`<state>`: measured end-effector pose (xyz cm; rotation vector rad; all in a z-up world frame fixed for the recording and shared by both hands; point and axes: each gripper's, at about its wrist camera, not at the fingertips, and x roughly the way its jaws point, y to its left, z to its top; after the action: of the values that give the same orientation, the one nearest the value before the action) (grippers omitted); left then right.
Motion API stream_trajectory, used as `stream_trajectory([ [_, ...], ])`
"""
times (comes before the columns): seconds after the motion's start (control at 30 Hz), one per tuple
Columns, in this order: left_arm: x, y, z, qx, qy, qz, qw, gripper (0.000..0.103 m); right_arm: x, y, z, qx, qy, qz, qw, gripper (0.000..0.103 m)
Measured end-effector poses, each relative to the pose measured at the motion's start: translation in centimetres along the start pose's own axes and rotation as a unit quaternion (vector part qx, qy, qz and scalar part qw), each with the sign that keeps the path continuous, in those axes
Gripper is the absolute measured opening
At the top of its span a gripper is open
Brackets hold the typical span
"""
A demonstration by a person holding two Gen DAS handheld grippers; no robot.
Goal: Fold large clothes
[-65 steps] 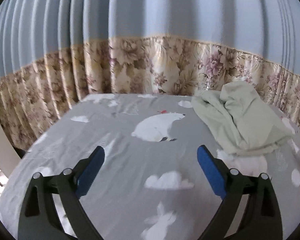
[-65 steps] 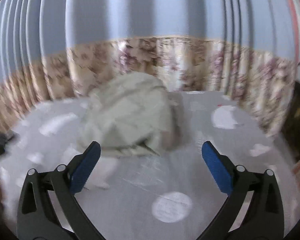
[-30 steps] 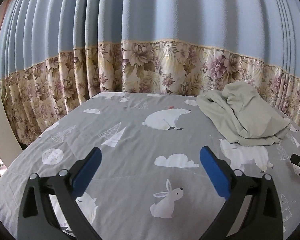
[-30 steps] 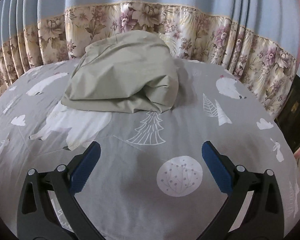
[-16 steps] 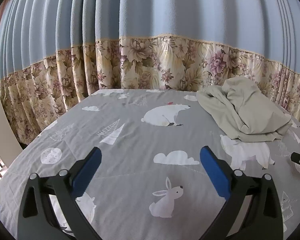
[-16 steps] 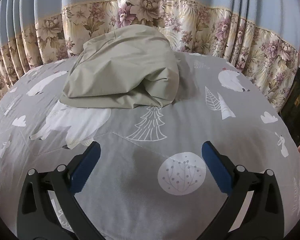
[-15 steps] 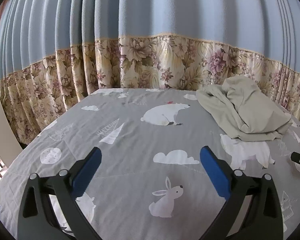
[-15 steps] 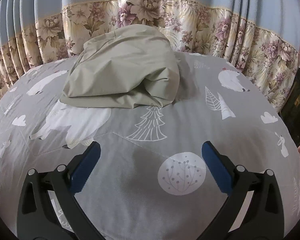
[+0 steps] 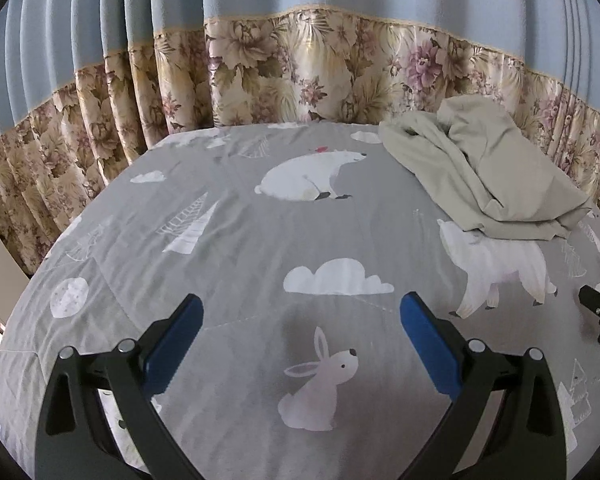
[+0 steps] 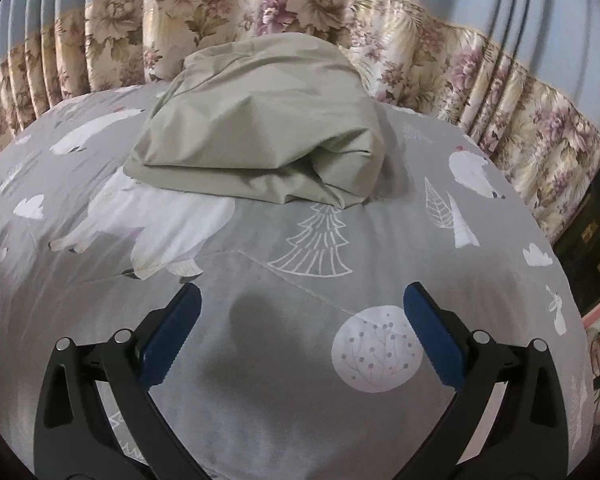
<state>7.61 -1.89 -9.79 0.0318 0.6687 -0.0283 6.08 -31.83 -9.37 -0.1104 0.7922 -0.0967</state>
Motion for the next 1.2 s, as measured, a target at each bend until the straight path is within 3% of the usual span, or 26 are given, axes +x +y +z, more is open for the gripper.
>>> stream_trajectory([
  [0.23, -0.8, 0.5, 0.1, -0.014, -0.017, -0.002, 0.9998, 0.099, 1.0, -1.3, 0.1, 0.031, 0.02, 0.027, 0.999, 0.1],
  [0.53, -0.8, 0.5, 0.1, -0.014, -0.017, -0.002, 0.9998, 0.099, 1.3, -1.4, 0.0, 0.04, 0.033, 0.016, 0.999, 0.1],
  [0.6, -0.8, 0.5, 0.1, -0.014, -0.018, -0.002, 0.9997, 0.099, 1.3, -1.1, 0.0, 0.031, 0.029, 0.033, 0.999, 0.1],
  [0.73, -0.8, 0.5, 0.1, -0.014, -0.018, -0.001, 0.9997, 0.099, 2.7, -1.5, 0.0, 0.038, 0.064, 0.06, 0.995, 0.1],
  [0.93, -0.8, 0.6, 0.1, -0.013, -0.018, -0.001, 0.9998, 0.099, 2.1, -1.7, 0.0, 0.046, 0.052, 0.06, 0.996, 0.1],
  [1.2, -1.1, 0.7, 0.3, -0.015, -0.024, 0.003, 0.9996, 0.099, -0.1, -2.2, 0.0, 0.061, -0.004, 0.057, 0.996, 0.1],
])
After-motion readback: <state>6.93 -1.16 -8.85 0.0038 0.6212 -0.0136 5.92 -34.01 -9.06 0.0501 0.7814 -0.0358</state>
